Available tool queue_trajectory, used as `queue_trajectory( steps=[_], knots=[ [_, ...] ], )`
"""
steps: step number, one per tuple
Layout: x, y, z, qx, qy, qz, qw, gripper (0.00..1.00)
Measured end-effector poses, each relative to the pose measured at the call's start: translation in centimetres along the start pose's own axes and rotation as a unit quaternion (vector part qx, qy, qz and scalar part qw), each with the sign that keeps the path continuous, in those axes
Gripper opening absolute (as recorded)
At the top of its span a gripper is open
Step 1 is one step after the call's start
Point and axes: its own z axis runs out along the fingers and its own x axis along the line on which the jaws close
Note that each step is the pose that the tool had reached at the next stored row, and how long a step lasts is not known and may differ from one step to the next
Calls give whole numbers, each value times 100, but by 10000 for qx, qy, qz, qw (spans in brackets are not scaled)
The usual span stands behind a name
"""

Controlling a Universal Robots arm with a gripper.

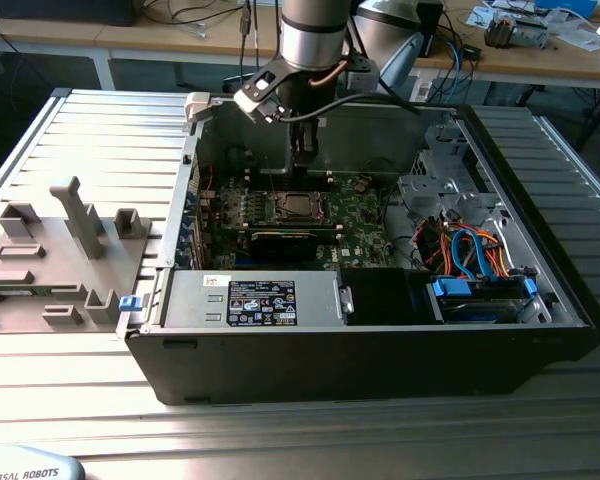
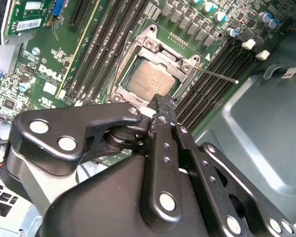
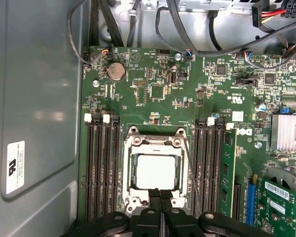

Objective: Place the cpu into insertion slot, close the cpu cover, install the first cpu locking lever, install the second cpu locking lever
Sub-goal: 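Close the cpu cover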

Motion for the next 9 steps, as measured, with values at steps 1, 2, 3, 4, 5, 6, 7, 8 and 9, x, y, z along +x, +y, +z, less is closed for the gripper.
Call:
queue_trajectory(
  steps=[1, 2, 3, 4, 5, 6, 7, 8, 9],
  knots=[
    [0, 0, -2, -1, 0, 0, 10000, 11],
    [0, 0, -7, 0, -2, 0, 10000, 11],
    [-1, 0, -13, 1, -4, 0, 10000, 11],
    [-1, 0, -25, 0, -3, 0, 10000, 11],
    [-1, 0, -37, 1, -3, 0, 10000, 11],
    [-1, 0, -41, 0, -3, 0, 10000, 11],
    [-1, 0, -41, -1, -2, 0, 10000, 11],
    [0, 0, -41, -1, -1, 0, 10000, 11],
    [-1, 0, -42, 0, -2, 0, 10000, 11]
  ],
)
